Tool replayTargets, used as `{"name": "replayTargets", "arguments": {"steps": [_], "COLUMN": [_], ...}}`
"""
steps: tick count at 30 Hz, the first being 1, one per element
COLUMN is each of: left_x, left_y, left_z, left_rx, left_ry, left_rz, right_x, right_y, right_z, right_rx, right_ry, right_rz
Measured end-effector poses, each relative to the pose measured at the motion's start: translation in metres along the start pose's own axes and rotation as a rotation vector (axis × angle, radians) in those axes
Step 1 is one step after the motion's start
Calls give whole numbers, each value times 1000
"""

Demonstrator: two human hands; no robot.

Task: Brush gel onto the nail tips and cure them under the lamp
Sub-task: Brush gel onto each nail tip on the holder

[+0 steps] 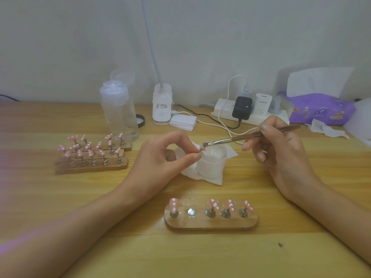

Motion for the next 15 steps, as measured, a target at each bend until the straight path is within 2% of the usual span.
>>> {"name": "replayTargets", "arguments": {"steps": [7, 12, 15], "left_x": [0, 0, 2], "left_y": [0, -1, 1], "left_z": [3, 5, 5], "left_rx": [-25, -43, -54], "left_ry": [25, 31, 37], "left_rz": [2, 2, 7], "right_x": [-4, 1, -3], "right_y": [0, 0, -1], "right_z": [-3, 0, -4], "right_rx": [15, -6, 18], "right_ry": [41, 6, 50], "right_rz": [-42, 10, -30]}}
Point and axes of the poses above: each hand's wrist, its own y-axis away from the middle knuckle, its own x-axis out of the palm, z = x × y, the point moved 7 cm from there along -y, towards the middle knuckle, and after that the axes turned 12 degrees about -y, right-handed, at the moved point
